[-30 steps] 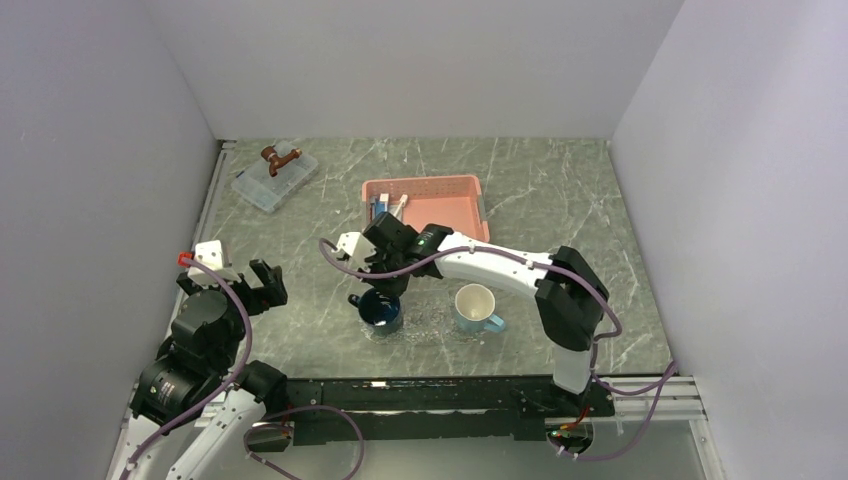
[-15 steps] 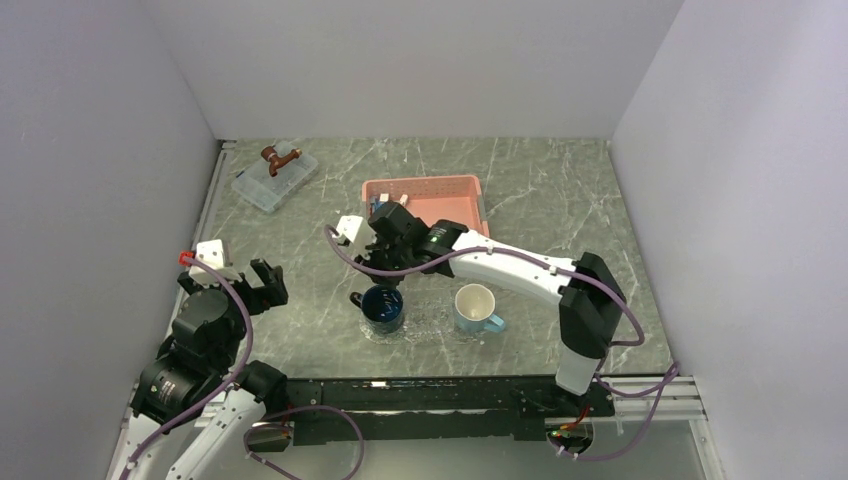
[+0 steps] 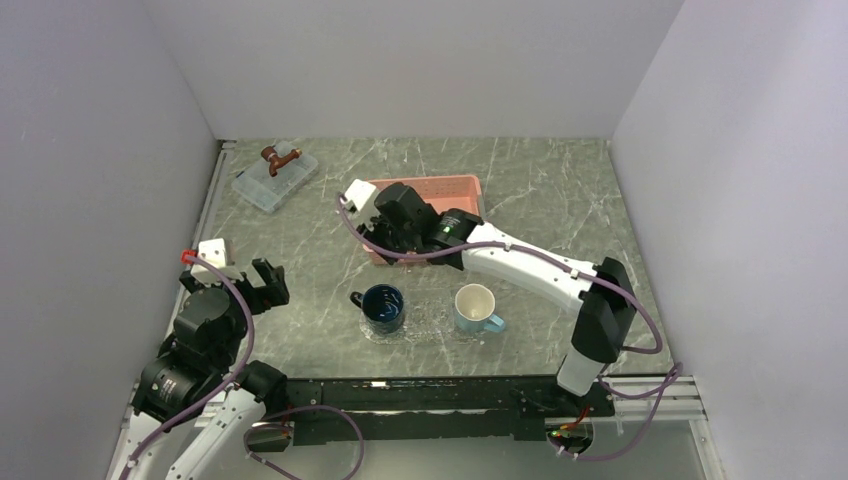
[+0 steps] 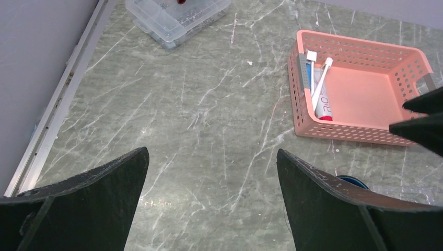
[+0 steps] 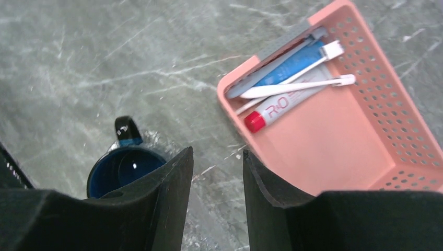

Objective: Prepare toiletry sets of a toothbrush and toothpaste on the tray

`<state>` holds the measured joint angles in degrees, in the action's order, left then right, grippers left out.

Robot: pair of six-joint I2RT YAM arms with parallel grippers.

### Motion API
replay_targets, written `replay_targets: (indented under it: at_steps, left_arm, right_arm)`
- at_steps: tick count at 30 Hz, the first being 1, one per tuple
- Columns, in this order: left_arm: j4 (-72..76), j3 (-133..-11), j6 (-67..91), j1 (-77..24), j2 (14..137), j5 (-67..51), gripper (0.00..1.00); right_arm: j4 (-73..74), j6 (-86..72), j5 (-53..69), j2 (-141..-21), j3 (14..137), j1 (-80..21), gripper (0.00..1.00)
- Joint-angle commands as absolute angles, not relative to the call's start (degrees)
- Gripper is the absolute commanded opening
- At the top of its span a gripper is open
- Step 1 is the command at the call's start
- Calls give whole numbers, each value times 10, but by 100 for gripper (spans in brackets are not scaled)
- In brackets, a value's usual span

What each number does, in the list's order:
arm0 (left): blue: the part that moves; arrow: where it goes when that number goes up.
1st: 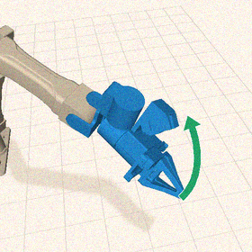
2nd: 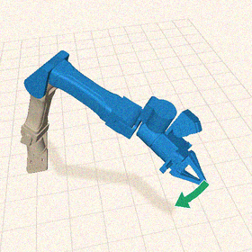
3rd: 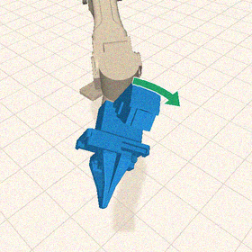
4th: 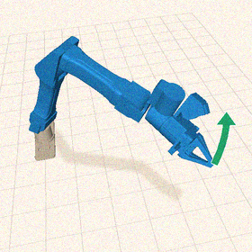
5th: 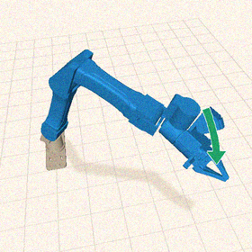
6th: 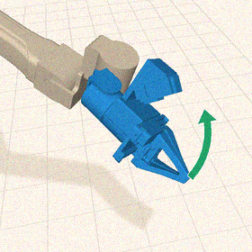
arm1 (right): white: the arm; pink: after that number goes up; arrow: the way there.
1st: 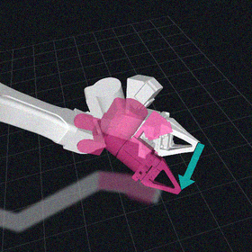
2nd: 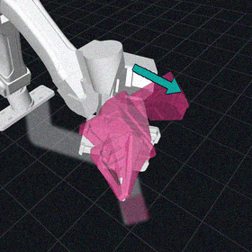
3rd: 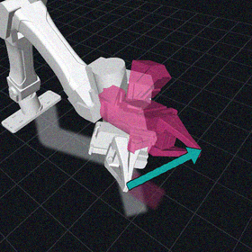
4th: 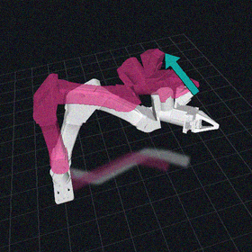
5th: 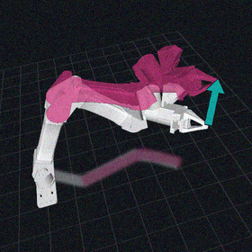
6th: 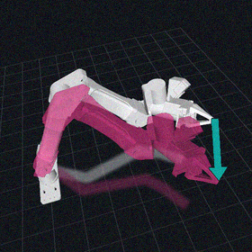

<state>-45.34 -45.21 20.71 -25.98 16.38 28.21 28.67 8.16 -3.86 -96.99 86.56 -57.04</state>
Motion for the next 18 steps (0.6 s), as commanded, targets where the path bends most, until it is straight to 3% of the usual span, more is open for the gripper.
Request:
replay_targets:
  at_steps: [1,9,18]
  left_arm:
    - [-444,-454,211,-260,173,274,99]
    - [-441,-452,208,-260,176,269,99]
    - [-438,-453,203,-260,187,264,99]
  right_arm:
    - [285,27,-93,-980,916,-544,42]
    - [294,-47,-99,-1013,949,-492,39]
    - [286,-110,-111,-1054,973,-451,49]
